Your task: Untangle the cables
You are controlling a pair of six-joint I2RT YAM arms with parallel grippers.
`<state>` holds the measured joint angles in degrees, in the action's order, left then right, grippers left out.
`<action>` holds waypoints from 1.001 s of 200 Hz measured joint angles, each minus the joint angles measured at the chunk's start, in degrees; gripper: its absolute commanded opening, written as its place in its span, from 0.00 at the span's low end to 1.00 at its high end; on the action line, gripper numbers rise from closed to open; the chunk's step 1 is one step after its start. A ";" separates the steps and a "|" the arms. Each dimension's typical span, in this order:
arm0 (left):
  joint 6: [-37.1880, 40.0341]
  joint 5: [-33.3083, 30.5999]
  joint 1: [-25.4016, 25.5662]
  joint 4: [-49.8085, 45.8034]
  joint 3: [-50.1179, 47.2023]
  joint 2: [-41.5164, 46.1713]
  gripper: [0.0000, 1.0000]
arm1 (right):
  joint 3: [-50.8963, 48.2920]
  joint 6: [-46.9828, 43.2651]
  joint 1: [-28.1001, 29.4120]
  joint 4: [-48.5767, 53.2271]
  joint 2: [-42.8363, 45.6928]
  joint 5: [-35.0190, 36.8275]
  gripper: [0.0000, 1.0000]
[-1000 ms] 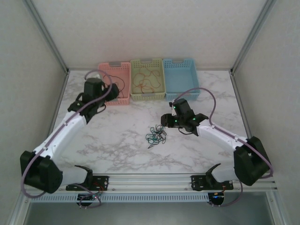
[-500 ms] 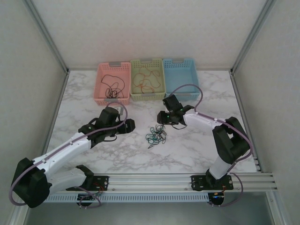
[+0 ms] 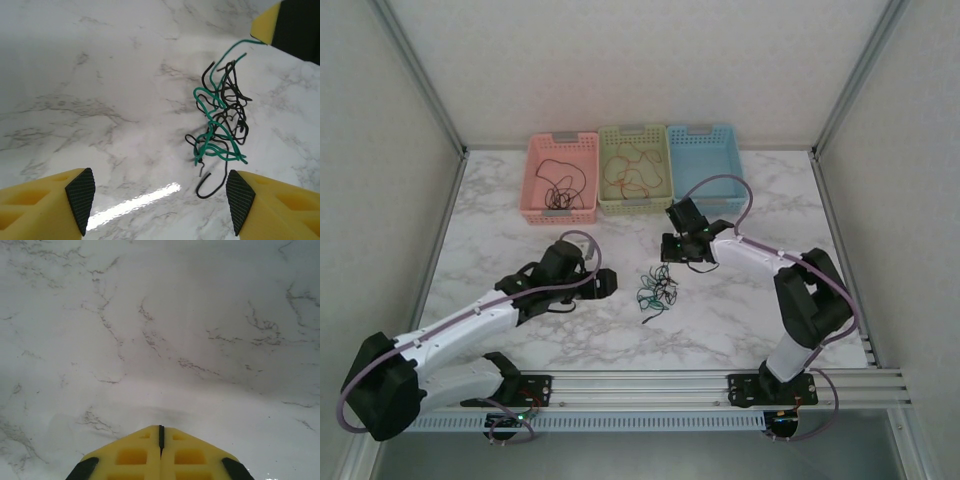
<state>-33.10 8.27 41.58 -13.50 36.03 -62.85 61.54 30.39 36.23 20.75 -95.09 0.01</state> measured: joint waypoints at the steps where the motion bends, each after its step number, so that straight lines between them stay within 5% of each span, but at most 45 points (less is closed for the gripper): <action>1: 0.02 0.11 0.09 0.13 0.00 -0.11 0.76 | -0.02 0.00 0.00 0.00 0.09 0.00 0.00; 76: 0.04 7.06 4.90 9.86 0.42 -9.51 0.82 | -3.30 0.02 0.00 -1.25 8.22 -0.04 0.00; 200: 0.55 9.66 6.86 15.85 11.56 -26.12 0.73 | -6.01 0.44 -1.14 -2.21 9.14 -0.26 0.00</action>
<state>-32.56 17.93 48.45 2.35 47.59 -88.97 55.53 30.83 35.09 18.55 -85.95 -0.25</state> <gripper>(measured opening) 0.734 0.039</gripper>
